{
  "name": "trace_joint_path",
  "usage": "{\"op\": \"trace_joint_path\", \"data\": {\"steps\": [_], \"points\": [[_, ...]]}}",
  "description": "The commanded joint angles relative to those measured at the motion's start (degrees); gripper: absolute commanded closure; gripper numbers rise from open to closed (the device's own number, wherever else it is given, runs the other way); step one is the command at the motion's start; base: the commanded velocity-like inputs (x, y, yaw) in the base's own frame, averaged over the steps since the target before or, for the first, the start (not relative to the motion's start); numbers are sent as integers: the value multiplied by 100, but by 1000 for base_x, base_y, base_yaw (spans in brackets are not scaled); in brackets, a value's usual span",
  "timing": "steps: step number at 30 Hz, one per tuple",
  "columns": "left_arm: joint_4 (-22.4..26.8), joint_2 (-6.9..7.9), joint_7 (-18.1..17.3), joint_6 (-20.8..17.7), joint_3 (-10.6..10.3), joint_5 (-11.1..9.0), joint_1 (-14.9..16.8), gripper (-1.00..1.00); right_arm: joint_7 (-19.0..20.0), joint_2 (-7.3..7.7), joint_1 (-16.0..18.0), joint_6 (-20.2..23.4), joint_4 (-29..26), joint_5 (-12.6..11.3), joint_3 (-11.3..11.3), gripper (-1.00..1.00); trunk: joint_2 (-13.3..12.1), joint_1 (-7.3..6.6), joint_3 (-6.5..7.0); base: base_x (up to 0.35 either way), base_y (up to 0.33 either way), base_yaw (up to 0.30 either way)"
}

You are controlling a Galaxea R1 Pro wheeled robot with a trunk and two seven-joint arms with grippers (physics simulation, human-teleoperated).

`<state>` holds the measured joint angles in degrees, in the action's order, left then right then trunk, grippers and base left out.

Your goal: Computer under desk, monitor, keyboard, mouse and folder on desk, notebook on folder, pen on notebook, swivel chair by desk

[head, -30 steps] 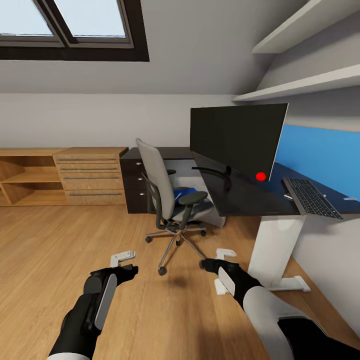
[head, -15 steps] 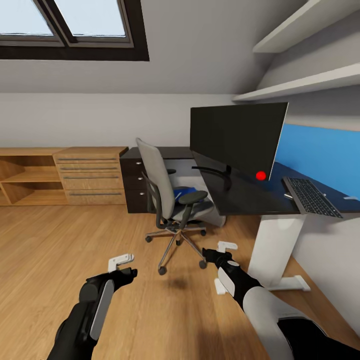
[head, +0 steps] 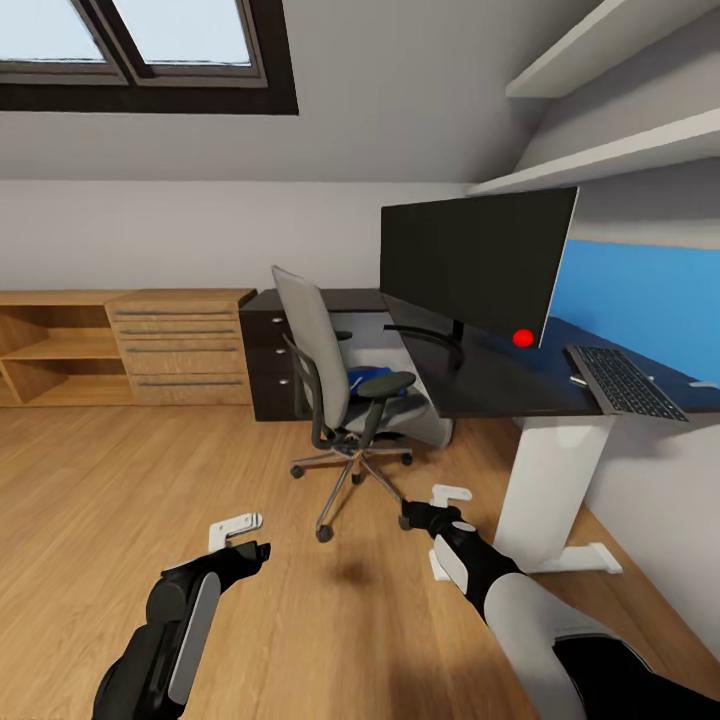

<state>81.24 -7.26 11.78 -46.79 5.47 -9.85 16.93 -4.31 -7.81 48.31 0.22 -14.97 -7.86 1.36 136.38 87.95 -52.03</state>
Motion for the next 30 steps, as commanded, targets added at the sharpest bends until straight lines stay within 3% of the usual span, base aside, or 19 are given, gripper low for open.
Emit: {"op": "trace_joint_path", "data": {"steps": [1,17,30], "points": [[6,-4,42,-22,7,-59,3,-100,-20,-1,3,49,-7,-52,19,-100,44,21,-24,0,0,0],[0,-13,30,-37,1,-69,3,-100,-24,3,3,150,-118,-56,7,-100,686,373,-311,0,0,0],[6,-5,26,-41,7,-70,3,-100,-18,1,-5,134,-138,-56,11,-100,703,406,-599,0,0,0]]}}
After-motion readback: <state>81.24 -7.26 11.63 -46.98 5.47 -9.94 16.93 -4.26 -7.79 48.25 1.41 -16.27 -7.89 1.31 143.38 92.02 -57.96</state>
